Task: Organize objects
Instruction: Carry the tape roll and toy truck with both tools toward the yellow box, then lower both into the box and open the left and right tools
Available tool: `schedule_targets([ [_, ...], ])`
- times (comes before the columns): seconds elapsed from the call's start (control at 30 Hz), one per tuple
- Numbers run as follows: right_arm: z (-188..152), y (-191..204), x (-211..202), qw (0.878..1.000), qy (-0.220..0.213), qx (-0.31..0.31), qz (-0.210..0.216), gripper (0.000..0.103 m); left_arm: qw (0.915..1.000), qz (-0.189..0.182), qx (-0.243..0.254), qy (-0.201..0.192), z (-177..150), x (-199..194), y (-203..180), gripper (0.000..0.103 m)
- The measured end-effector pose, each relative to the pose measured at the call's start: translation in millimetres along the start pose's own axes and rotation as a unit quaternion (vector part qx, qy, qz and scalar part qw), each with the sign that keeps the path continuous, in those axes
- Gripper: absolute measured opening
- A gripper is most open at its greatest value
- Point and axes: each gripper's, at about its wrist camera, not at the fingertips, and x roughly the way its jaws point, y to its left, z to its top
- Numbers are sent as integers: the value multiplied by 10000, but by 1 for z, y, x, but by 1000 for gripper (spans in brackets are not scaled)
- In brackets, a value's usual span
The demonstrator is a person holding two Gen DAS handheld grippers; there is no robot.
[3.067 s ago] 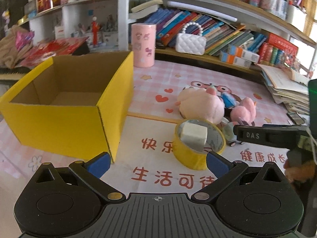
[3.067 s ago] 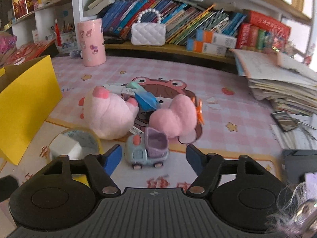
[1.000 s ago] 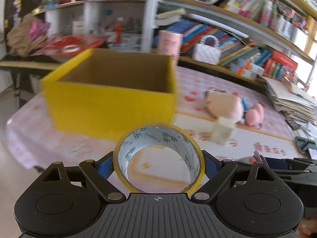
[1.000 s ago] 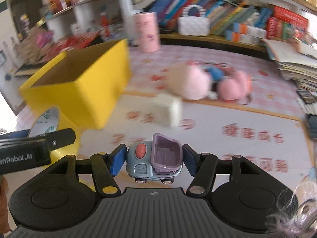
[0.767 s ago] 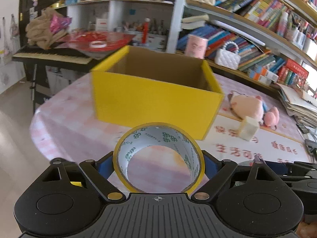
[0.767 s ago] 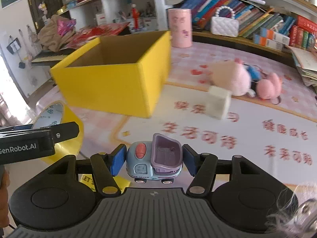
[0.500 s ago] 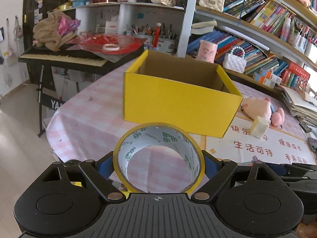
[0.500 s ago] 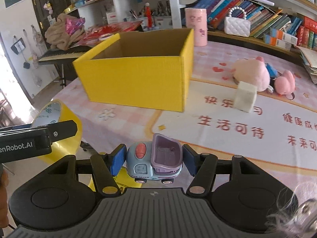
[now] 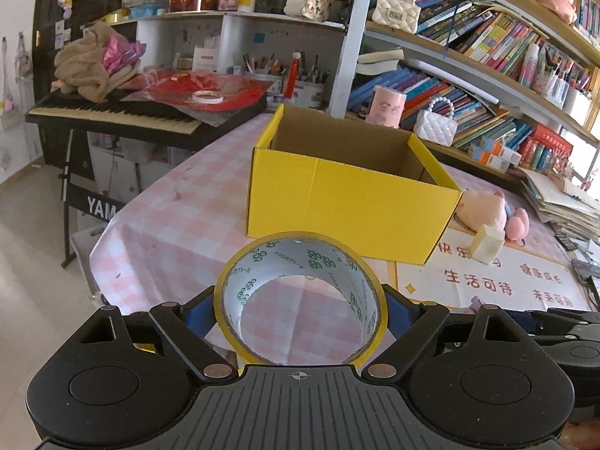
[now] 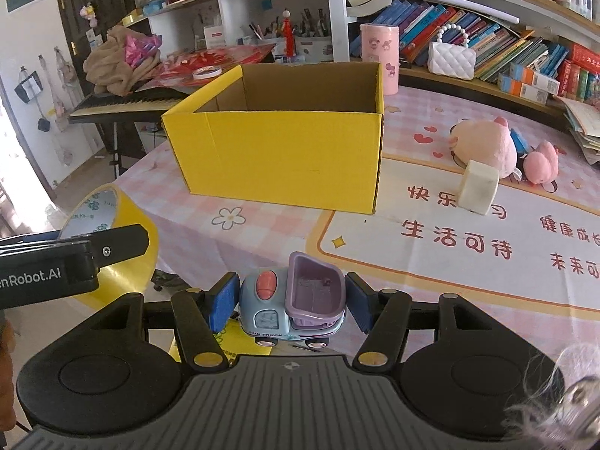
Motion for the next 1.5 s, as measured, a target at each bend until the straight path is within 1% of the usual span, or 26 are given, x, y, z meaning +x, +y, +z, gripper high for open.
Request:
schedule_targets([
  [0.3,6,4,3,9999,-29,3,-117,59,9999,-121,15,-37,8,6,3,89],
  [0.43,16,0,2,9996,-233,76,-154,59,9996,-169,76,-211,21,7,1,89],
  [0.53,34,-3,2,9983,-532,127,-208,59,9986,-206,158,-459,40,9,-2,89],
  [0.6,50,-5,2,9965,-758,102,-333,59,9975,-217,215,-643,57,12,-4,89],
  [0.77,91,-9,10,9878,-1463,-95,-525,59,9940,-238,284,-1027,95,27,-13,89],
  [0.83,108,-13,18,9855,-1602,-173,-532,59,9932,-263,291,-1093,108,37,-16,89],
  [0.93,132,-21,37,9844,-1668,-216,-509,59,9927,-269,347,-1121,124,56,-24,89],
  [1.07,155,-31,76,9867,-1511,-373,-475,59,9946,-200,395,-940,137,88,-32,89],
  [1.17,169,-38,113,9916,-1129,-557,-311,59,9967,-109,393,-707,143,114,-38,89],
  [1.27,177,-42,141,9937,-754,-821,-156,59,9980,6,413,-472,146,136,-41,89],
  [1.37,179,-44,162,9924,-400,-1158,-59,59,9987,74,411,-306,146,151,-43,89],
  [1.43,177,-44,170,9899,-297,-1382,-74,59,9988,105,427,-204,144,159,-45,89],
  [1.5,179,-44,173,9872,-273,-1574,0,59,9989,140,448,-99,144,167,-47,89],
])
